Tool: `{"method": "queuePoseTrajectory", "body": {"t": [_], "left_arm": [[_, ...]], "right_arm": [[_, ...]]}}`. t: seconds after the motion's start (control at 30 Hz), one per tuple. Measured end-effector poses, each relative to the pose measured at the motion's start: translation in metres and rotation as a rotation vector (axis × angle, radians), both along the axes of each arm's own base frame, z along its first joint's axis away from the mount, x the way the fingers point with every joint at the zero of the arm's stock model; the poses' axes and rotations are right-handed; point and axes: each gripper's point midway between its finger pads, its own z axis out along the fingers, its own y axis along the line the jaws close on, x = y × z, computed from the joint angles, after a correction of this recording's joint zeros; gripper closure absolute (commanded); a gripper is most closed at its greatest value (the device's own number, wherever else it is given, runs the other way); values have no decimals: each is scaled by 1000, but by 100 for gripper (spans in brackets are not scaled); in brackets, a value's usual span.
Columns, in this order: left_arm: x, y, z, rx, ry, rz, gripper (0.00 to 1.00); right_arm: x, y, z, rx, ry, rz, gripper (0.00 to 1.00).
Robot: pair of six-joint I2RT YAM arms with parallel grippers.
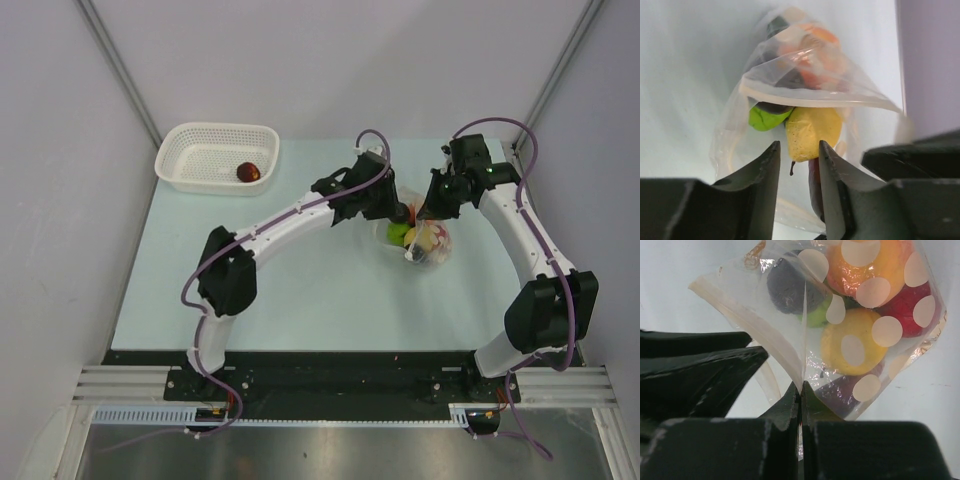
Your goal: Open the zip-top bag and remove the fake food
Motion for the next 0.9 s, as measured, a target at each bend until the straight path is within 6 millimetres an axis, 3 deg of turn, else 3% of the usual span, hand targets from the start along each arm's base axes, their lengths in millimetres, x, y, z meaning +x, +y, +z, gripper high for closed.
{"method": "queuePoseTrajectory", "body": {"t": [0.23,0.33,0.77,0.9], "left_arm": [[6,-10,-50,16,153,104,30],[8,-10,-61,21,182,141,29],[34,-31,-59,-31,134,182,30],[42,-37,-55,-58,86,176,25]], "right_arm": [[0,1,0,8,3,-7,100],[-1,2,0,8,3,-4,100],[-5,13,1,17,2,14,100],[-6,13,2,16,1,15,100]]}}
